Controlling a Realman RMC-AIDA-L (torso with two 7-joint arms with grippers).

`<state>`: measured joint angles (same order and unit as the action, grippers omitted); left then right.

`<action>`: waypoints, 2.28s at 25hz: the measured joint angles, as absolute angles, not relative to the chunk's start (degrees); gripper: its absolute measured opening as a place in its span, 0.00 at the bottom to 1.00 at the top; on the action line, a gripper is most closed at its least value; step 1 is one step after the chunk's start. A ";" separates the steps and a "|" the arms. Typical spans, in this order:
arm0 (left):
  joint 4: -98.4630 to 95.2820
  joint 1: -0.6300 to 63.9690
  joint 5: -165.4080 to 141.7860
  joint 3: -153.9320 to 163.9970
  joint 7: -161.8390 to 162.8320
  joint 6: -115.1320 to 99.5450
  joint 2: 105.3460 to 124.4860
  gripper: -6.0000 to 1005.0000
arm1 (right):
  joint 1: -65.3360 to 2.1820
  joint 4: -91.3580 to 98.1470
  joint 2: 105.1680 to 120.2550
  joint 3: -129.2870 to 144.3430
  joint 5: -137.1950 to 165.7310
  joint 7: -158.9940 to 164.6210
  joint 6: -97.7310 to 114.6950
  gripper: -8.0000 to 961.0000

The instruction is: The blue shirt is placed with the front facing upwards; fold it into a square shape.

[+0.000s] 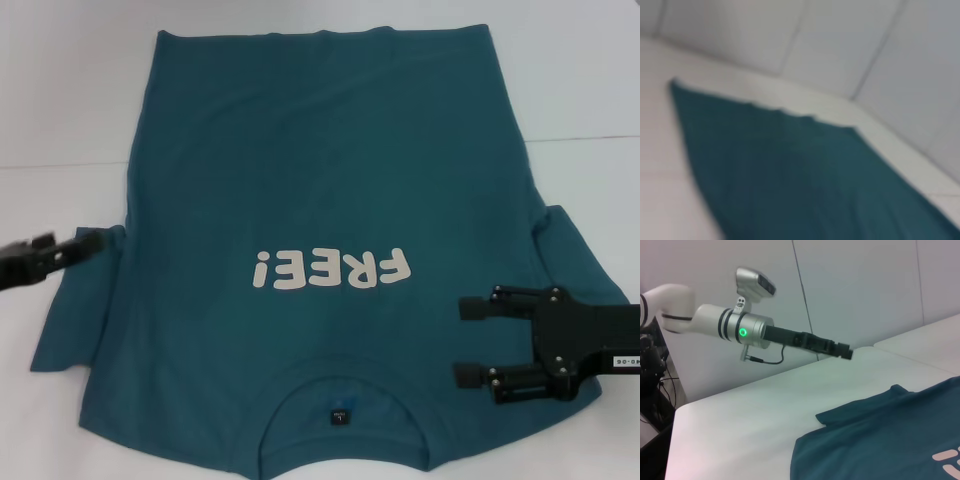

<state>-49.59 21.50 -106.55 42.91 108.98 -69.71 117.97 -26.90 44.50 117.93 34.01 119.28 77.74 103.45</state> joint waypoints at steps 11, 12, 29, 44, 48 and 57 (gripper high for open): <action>-46.83 26.83 -124.37 42.46 125.58 -63.17 115.66 0.86 | -27.75 44.56 117.95 34.39 119.38 77.87 103.44 0.94; -46.64 27.24 -125.72 42.52 126.13 -62.29 115.73 0.86 | -27.80 44.56 117.95 34.41 119.43 77.85 103.43 0.94; -42.71 31.34 -133.60 42.89 126.92 -57.88 116.30 0.86 | -27.87 44.51 118.03 34.55 119.62 78.16 103.35 0.94; -36.33 35.27 -136.36 42.87 127.22 -55.76 115.24 0.86 | -28.71 44.47 118.03 34.56 119.61 79.20 103.06 0.94; -37.38 35.16 -136.35 42.82 127.27 -56.65 115.42 0.86 | -28.82 44.47 117.91 34.60 119.62 79.45 102.96 0.94; -40.63 33.29 -136.48 42.25 127.51 -54.06 115.79 0.85 | -28.83 44.54 117.85 34.63 119.62 79.45 102.91 0.94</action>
